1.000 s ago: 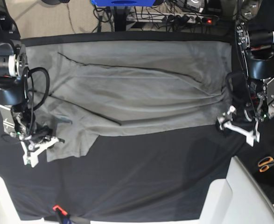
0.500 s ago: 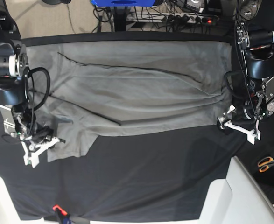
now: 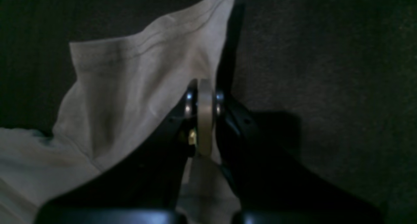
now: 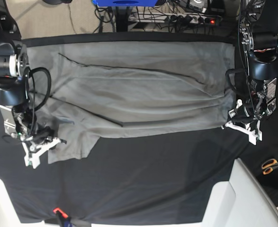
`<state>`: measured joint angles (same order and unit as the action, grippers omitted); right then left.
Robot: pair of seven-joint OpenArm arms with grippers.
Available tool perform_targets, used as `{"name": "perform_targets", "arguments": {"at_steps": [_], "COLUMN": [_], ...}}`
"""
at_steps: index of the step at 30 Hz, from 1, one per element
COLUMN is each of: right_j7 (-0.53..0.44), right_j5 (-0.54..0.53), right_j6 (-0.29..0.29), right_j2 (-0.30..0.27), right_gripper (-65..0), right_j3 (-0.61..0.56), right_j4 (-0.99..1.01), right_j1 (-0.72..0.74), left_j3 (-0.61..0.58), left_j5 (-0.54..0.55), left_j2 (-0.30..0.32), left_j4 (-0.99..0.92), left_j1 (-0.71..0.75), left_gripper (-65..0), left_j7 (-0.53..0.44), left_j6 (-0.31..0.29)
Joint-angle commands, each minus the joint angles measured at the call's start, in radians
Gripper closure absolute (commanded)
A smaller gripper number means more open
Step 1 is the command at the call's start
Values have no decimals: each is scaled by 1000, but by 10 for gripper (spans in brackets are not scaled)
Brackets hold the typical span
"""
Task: Fold the T-shirt properly
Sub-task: 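Hold the hem with both grippers and lift it toward the collar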
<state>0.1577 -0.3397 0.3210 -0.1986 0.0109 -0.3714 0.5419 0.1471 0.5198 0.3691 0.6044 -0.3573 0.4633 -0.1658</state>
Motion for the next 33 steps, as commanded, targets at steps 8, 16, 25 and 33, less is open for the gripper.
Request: {"name": "perform_targets", "arguments": {"at_steps": [8,16,25,33], "right_j7": [-22,-22,-22,-22], "right_j5": [-11,-11,-11,-11], "right_j6": [2,-3,0,4], "right_j2": [-14,-32,-49,-52], "right_gripper": [-2,-2,-2,-2], "right_j3": [1,1,-1,-1], "right_j4": [-18,-140,-193,-289], "right_j1": [36,28,36,36], "left_j3": [-7,-1,-7,-7], "left_j5": [-17,-17,-17,-17], "left_j2": [1,1,9,3], "left_j4": [111,211,214,214], "left_j1": [-4,-47,-102,-102], "left_gripper": [0,0,0,0], "left_j7": [50,119,124,117], "left_j6": [2,5,5,5]}}
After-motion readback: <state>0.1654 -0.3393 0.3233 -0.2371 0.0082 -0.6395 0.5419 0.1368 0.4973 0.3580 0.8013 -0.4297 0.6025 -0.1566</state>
